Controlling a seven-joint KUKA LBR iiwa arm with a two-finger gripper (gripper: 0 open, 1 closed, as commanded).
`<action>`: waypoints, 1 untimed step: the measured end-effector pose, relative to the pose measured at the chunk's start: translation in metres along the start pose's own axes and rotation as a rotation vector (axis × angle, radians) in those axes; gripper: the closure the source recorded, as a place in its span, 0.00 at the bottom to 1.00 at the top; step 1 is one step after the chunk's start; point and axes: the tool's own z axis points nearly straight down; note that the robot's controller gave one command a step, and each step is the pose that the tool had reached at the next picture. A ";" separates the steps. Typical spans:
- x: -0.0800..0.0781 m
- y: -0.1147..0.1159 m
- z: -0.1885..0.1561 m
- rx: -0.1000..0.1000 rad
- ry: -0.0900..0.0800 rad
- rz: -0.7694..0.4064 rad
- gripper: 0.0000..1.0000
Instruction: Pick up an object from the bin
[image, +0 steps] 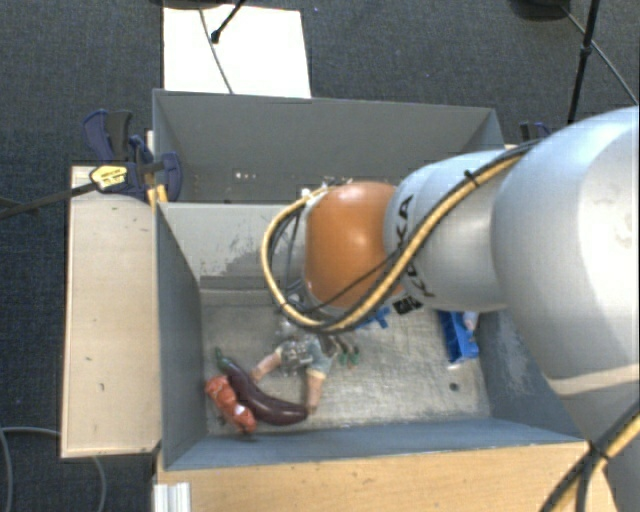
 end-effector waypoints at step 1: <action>0.001 0.000 -0.012 0.001 0.006 0.001 1.00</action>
Offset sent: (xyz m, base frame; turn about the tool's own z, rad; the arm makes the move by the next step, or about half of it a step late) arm 0.0001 -0.0001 0.0198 0.0000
